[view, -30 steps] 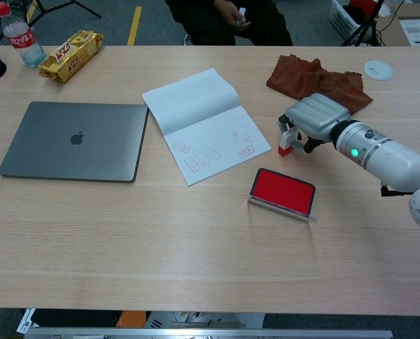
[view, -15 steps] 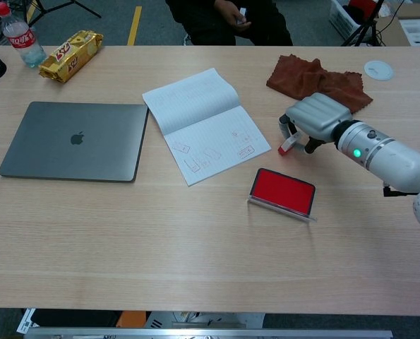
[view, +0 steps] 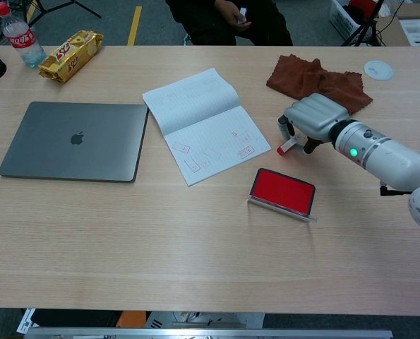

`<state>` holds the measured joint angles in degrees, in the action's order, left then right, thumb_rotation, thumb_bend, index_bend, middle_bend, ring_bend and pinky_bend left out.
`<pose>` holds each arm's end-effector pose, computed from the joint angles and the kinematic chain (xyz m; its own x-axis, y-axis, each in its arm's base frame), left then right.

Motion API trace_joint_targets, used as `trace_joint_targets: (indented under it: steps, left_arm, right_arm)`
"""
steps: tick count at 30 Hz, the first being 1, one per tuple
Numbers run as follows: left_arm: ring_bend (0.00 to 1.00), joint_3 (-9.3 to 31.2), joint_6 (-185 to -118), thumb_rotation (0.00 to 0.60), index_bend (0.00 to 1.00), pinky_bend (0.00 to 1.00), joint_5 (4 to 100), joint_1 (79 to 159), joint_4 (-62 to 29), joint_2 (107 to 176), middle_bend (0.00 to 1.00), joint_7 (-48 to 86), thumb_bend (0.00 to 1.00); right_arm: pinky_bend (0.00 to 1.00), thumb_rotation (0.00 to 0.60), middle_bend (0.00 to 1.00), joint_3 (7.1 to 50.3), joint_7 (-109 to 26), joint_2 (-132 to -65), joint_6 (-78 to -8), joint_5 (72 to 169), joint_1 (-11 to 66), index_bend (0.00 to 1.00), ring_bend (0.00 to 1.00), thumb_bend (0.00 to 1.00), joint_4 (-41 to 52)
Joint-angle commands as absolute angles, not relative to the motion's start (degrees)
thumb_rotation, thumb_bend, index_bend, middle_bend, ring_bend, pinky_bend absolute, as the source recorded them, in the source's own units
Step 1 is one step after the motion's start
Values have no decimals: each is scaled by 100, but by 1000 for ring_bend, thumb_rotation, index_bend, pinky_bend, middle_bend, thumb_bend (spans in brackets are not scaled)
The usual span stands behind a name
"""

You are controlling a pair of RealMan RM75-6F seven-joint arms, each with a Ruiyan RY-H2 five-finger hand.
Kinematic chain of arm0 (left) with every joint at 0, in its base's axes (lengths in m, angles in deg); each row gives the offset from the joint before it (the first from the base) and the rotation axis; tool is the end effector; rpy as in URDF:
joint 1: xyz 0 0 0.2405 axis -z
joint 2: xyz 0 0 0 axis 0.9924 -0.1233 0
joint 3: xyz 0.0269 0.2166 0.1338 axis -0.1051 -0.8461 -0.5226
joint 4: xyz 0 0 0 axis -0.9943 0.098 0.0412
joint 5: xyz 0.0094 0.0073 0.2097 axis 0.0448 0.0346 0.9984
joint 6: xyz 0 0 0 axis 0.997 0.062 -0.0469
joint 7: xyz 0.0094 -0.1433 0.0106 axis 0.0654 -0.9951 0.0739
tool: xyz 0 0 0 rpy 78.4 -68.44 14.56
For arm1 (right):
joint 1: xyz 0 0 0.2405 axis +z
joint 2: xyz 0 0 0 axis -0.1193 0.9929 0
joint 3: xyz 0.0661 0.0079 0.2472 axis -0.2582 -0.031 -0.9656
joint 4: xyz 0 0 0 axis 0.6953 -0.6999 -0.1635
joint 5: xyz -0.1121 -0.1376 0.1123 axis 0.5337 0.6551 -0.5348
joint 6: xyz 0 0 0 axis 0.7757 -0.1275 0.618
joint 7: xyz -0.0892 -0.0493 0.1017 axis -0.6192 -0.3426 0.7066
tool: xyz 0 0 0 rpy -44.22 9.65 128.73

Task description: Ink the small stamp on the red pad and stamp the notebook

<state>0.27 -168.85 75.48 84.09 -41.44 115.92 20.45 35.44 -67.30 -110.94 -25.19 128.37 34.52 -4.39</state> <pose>-0.3259 0.1382 0.1685 0.4342 0.1882 0.8810 0.8882 0.0736 -0.4535 -0.2188 -0.3446 -0.0591 0.7484 -0.2718 0.6050 -0.6523 -0.4670 0.5970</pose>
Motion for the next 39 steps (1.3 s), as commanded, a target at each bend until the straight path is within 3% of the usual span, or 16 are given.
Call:
trace_joint_targets:
  steps: [1,10,23,36,39]
  left_arm:
    - [266,24,-16881,600,152,256,7545,8408,-4144,11590,228,2046,269]
    - [266,22,-16871,600,152,256,7536,8408,-4140,11584,228,2037,268]
    - [266,32,-16896,600,148,256,7543,8403,-4158,11529,225,1990,269]
    - [266,193,-16961,600,147,256,7518,8488,-4072,11710,219,2032,269]
    - [266,239,-17019,600,147,256,7583,8522,-4020,11795,219,2045,269]
  right_arm:
    - [327,600,477,3534,-6776,-11098,-2506,12813,3462,524,296,270,-446]
    - [297,600,440,3500,-6965,-11079,-2429,12651,3490,428,254,270,-389]
    - [292,600,428,3494,-7182,-10546,-2694,12712,3444,393,250,270,253]
    - [291,600,459,3511,-7094,-9146,-4359,12990,2535,401,257,299,1649]
    - [298,600,475,3567,-7051,-8851,-4713,12998,2243,416,276,346,1873]
